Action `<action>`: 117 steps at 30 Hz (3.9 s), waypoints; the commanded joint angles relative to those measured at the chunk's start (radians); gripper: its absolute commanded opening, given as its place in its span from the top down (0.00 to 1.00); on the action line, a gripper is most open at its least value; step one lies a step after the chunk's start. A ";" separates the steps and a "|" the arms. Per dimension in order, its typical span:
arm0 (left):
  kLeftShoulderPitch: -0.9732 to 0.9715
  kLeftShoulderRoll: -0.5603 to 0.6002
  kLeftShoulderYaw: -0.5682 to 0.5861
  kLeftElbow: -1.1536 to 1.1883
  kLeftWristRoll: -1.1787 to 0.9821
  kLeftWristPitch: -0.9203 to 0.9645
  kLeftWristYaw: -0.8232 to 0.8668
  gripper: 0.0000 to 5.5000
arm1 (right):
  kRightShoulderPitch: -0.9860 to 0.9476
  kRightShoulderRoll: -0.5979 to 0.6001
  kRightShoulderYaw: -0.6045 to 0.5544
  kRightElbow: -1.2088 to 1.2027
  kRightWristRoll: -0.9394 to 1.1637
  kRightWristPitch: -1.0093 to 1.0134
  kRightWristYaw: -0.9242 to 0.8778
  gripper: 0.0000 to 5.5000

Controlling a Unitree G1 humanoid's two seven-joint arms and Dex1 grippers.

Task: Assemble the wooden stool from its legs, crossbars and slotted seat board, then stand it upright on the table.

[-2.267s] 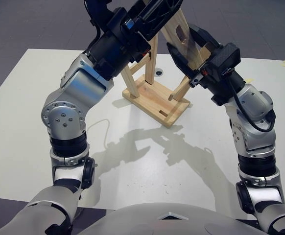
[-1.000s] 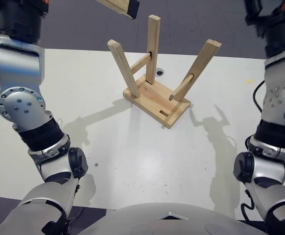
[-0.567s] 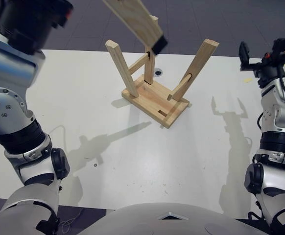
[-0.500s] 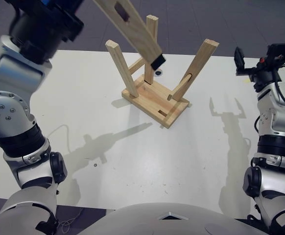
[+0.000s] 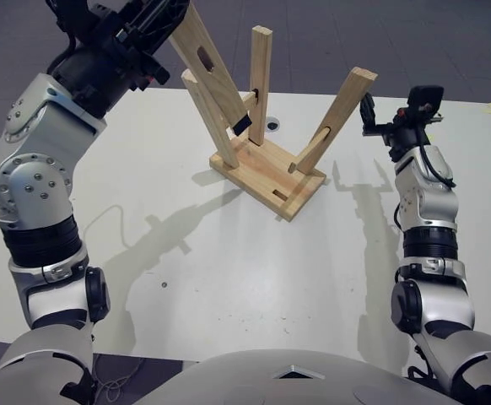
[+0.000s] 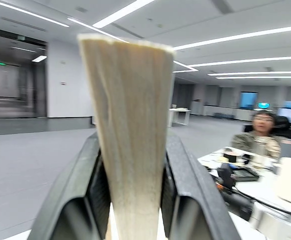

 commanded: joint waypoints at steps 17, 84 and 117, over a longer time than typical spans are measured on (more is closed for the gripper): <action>0.052 -0.013 0.029 -0.019 0.073 -0.002 -0.057 0.81 | 0.355 -0.201 0.149 -0.748 0.394 0.523 0.517 0.02; 0.075 0.057 0.048 0.121 0.379 0.011 -0.017 0.81 | 0.500 -0.129 0.261 -0.900 0.339 0.608 0.214 0.61; 0.070 -0.192 0.032 0.164 0.212 0.149 0.018 0.81 | 0.390 -0.199 0.069 -0.989 0.600 0.810 0.206 0.23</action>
